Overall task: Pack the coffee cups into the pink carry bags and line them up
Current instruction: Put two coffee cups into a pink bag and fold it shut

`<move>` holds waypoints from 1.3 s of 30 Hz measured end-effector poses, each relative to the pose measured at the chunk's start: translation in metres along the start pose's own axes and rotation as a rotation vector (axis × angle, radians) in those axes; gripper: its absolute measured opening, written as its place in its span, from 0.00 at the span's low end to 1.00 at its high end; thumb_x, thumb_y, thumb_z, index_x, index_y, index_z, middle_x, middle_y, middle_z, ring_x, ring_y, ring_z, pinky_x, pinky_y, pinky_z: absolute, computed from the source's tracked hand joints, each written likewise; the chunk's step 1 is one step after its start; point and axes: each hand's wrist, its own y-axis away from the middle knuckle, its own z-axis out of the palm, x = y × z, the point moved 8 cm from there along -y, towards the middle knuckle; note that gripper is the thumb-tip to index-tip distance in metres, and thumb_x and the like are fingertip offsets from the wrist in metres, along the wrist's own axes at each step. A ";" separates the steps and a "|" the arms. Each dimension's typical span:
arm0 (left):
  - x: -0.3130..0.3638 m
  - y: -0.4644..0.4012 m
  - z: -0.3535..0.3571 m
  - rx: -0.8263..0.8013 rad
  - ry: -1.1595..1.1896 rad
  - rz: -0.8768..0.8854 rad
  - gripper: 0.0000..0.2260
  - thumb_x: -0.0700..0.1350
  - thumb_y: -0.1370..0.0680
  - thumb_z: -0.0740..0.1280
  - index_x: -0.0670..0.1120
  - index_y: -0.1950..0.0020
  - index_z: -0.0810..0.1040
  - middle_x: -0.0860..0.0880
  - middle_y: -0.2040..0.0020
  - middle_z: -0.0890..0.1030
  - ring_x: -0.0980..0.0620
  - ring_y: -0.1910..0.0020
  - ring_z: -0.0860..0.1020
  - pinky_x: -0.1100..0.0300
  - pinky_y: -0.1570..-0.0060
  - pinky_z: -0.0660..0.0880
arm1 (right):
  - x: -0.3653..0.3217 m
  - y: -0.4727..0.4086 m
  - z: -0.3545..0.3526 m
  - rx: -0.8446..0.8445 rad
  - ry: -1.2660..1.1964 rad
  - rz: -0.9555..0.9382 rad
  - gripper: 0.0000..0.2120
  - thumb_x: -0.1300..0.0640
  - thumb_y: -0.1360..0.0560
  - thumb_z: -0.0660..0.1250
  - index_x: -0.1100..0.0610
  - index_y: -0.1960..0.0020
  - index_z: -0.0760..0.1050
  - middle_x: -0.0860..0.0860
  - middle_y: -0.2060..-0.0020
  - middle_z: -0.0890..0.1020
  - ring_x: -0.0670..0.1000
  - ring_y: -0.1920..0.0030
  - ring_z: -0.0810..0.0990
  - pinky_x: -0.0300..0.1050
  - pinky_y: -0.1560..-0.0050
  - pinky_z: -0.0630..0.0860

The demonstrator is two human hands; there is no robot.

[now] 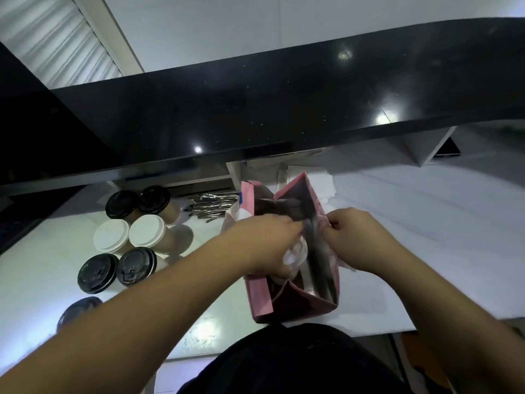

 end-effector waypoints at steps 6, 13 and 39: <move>0.011 -0.003 0.029 0.004 -0.103 0.051 0.24 0.48 0.25 0.73 0.48 0.31 0.72 0.49 0.42 0.77 0.44 0.47 0.78 0.49 0.57 0.79 | 0.000 0.001 0.002 -0.019 -0.001 -0.011 0.22 0.51 0.17 0.59 0.57 0.68 0.66 0.52 0.73 0.74 0.53 0.71 0.71 0.47 0.71 0.63; 0.015 0.000 0.052 0.039 -0.154 0.147 0.33 0.39 0.25 0.71 0.48 0.22 0.65 0.46 0.32 0.72 0.43 0.38 0.75 0.48 0.44 0.78 | -0.004 0.001 0.001 -0.009 0.021 -0.045 0.22 0.51 0.17 0.59 0.57 0.68 0.66 0.52 0.74 0.73 0.53 0.71 0.71 0.48 0.71 0.63; 0.019 -0.001 0.056 -0.064 -0.125 0.220 0.25 0.42 0.22 0.70 0.49 0.25 0.72 0.46 0.33 0.75 0.44 0.40 0.77 0.51 0.42 0.76 | -0.012 0.003 0.005 -0.006 0.067 0.047 0.17 0.52 0.19 0.59 0.61 0.61 0.74 0.54 0.70 0.78 0.57 0.67 0.78 0.50 0.69 0.71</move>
